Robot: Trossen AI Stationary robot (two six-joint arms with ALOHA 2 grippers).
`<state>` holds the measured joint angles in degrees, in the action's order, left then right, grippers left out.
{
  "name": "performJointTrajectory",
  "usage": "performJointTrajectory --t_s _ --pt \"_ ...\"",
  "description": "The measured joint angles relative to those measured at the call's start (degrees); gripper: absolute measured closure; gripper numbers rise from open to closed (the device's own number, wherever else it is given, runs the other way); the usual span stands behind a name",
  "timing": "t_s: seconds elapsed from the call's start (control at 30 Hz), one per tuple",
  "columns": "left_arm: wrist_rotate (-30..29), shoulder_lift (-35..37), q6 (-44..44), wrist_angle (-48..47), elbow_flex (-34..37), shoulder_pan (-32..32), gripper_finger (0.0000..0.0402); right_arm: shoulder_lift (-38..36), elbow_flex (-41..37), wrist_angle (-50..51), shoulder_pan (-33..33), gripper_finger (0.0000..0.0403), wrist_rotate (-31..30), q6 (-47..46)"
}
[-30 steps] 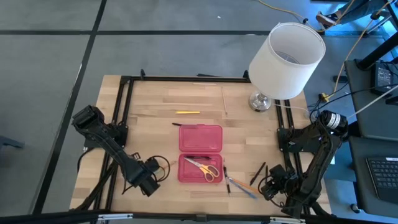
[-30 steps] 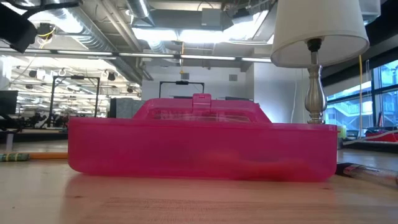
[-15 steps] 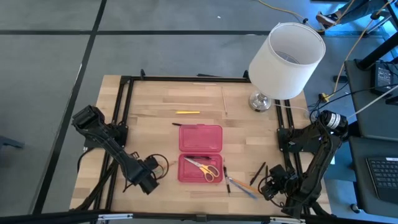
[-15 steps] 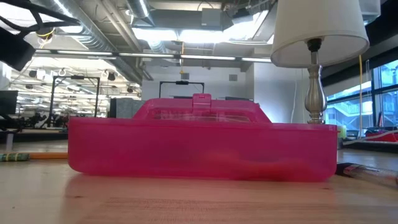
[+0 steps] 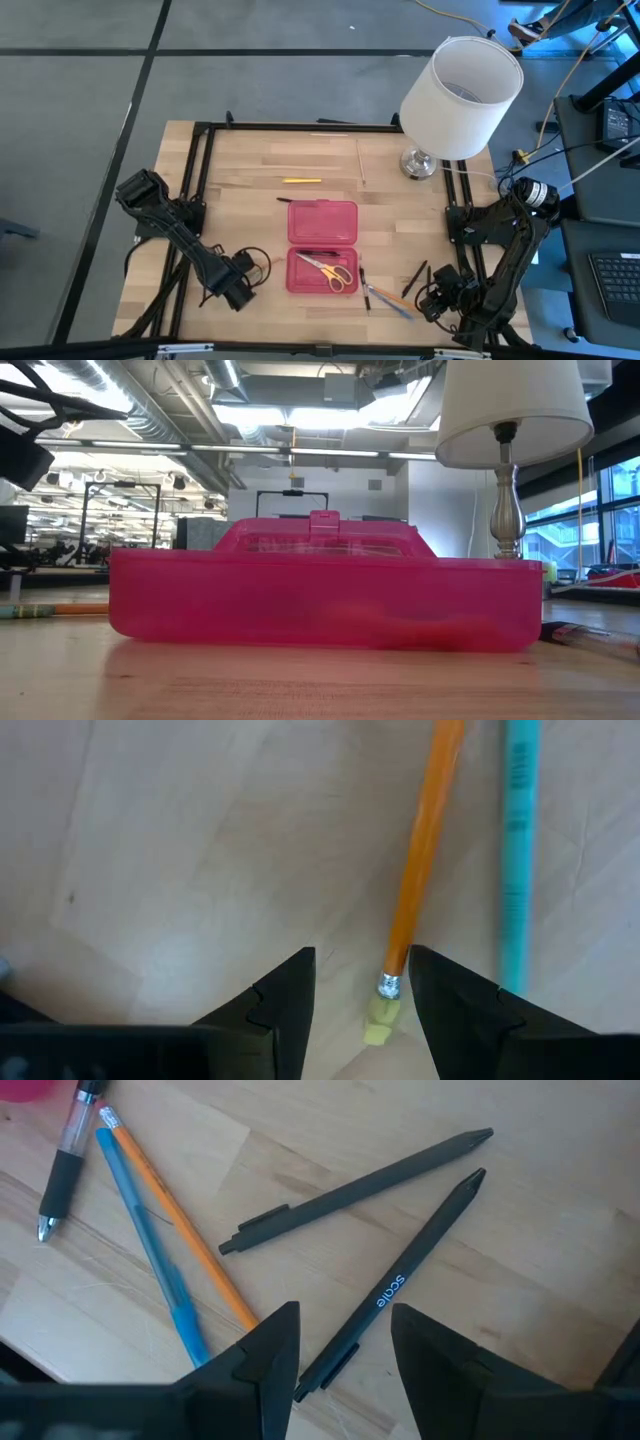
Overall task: Pick & place school supplies into a supply box
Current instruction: Put the right orange pencil into the red supply box
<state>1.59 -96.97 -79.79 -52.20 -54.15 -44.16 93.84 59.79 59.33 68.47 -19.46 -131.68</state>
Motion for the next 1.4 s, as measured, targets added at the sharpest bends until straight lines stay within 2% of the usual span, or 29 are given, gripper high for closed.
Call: performJointTrajectory --t_s 0.23,0.4,0.53,0.9,1.0,1.2,1.4 --pt "2.7 0.0 0.5 1.4 0.0 0.0 0.0246 0.0 0.0 0.0 0.0 0.0240 0.0 0.1" --pt "4.9 -0.5 -0.3 2.6 1.6 -0.4 0.0266 0.0 0.0 0.0 0.0 0.0240 0.0 0.8" --pt "6.0 -0.3 -0.5 5.9 3.8 -0.5 0.0289 0.0 0.0 0.1 0.0 0.0240 0.0 1.5" --pt "6.6 -0.5 -0.5 6.8 3.9 -0.4 0.0386 0.0 0.0 0.1 0.0 0.0240 0.0 1.9" --pt "6.5 -0.5 -0.5 6.7 3.9 -0.4 0.0394 0.0 0.0 0.1 0.0 0.0240 0.0 1.9" --pt "4.7 0.7 -0.5 4.5 2.8 -0.5 0.0387 0.0 0.0 0.1 0.0 0.0240 0.0 1.9" --pt "-2.7 4.7 -0.3 1.2 0.5 -0.4 0.0391 0.0 0.0 0.1 0.0 0.0240 0.0 1.9"
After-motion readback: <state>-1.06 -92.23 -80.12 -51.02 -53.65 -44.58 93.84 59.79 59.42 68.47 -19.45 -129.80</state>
